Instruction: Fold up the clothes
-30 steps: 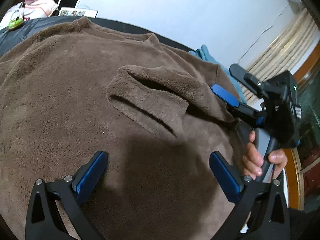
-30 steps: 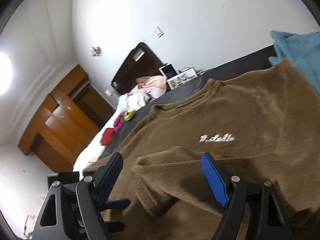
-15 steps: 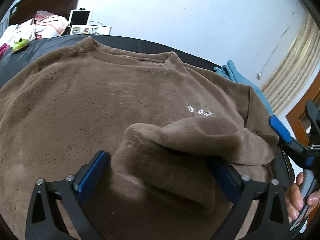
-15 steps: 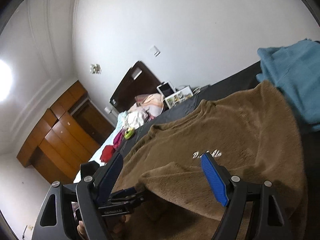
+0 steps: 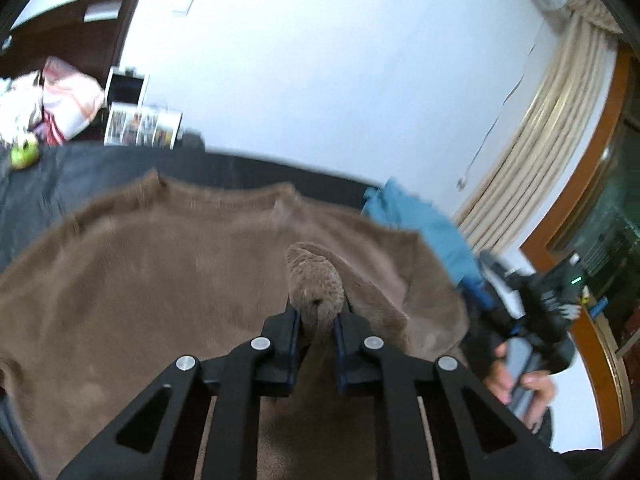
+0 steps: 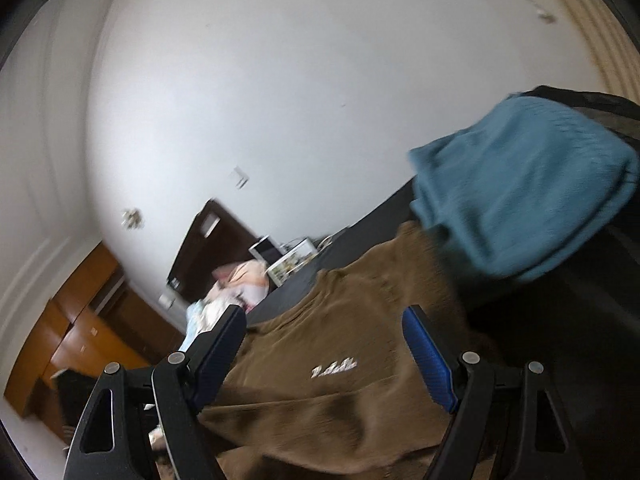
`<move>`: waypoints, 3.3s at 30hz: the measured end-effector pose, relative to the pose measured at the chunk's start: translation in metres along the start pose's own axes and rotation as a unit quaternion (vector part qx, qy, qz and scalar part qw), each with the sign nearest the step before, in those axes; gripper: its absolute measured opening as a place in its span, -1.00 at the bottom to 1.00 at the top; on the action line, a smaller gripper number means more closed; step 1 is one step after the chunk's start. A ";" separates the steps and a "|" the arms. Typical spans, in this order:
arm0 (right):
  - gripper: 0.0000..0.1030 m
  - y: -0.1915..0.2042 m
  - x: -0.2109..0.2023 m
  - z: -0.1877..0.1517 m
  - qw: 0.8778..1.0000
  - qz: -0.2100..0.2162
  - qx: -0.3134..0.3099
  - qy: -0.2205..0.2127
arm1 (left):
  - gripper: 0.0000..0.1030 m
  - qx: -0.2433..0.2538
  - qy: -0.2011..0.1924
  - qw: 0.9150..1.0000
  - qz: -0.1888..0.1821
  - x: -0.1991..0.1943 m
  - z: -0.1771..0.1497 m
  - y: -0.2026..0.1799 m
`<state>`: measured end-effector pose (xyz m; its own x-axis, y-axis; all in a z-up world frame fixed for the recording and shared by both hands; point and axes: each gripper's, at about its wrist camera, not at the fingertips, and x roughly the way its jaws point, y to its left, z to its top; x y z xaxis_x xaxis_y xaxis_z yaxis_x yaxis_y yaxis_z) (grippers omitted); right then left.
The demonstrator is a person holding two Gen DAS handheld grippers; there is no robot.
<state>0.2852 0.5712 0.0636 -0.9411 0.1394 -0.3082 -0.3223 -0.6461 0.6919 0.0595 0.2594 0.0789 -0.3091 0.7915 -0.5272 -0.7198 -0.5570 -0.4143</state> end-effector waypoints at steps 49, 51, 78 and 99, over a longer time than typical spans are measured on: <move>0.61 0.014 0.243 0.050 0.747 -0.398 -0.453 0.279 | -0.70 -0.159 0.017 0.985 0.063 -0.025 -0.027 0.136; 0.61 0.006 0.244 0.057 0.742 -0.421 -0.455 0.256 | -0.70 -0.158 0.011 0.985 0.064 -0.023 -0.020 0.136; 0.61 0.045 0.183 -0.015 0.873 -0.134 -0.329 0.334 | 0.16 -0.153 0.090 0.976 0.123 0.011 -0.050 0.159; 0.75 0.022 0.194 -0.015 0.891 -0.204 -0.320 0.247 | -0.33 -0.064 0.087 0.974 0.198 -0.009 -0.057 0.125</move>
<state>0.0965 0.5724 0.0091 -0.5473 0.2158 -0.8086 -0.3538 -0.9352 -0.0101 0.0077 0.1682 -0.0102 -0.4289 0.4600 -0.7774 -0.4783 -0.8457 -0.2365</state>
